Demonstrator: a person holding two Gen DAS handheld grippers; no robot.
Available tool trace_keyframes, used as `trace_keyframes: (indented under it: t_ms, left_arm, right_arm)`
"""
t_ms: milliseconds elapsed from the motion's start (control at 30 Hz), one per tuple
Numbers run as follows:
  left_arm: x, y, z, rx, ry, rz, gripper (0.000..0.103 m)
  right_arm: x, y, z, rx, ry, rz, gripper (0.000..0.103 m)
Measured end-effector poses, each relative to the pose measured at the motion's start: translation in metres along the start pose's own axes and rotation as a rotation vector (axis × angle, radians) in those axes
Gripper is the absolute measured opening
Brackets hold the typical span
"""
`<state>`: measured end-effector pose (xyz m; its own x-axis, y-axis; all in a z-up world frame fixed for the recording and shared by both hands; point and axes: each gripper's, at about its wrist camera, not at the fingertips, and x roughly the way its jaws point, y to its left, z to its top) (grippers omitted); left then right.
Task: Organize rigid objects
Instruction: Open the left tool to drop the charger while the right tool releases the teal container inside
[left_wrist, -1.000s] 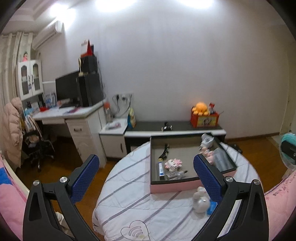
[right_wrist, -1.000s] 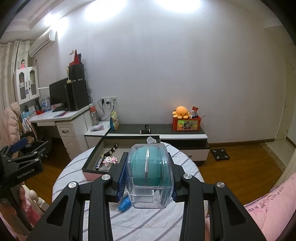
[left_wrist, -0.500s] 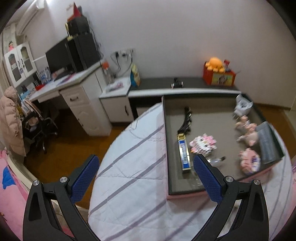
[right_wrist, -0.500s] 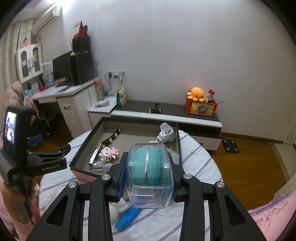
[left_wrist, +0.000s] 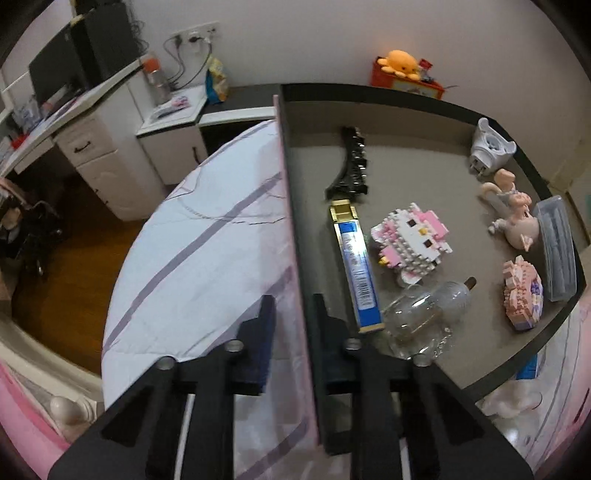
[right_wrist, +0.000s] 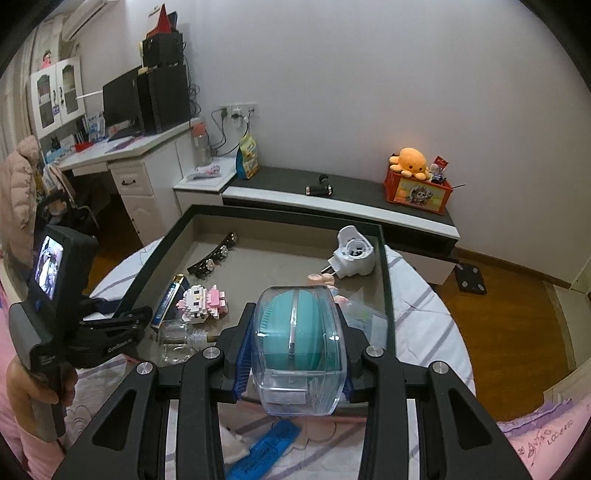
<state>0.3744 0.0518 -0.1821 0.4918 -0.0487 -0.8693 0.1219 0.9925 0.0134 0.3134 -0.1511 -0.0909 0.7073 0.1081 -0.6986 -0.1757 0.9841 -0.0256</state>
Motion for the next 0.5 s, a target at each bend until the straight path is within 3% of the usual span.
trace_keyframes:
  t_ms: [100, 500]
  left_arm:
    - [0.0, -0.007, 0.001, 0.024, -0.004, 0.01, 0.01]
    - [0.0, -0.009, 0.004, 0.042, -0.018, 0.017, 0.008]
  right_arm:
    - [0.016, 0.002, 0.008, -0.014, 0.028, 0.006, 0.038]
    - [0.089, 0.017, 0.013, -0.051, 0.19, 0.02, 0.038]
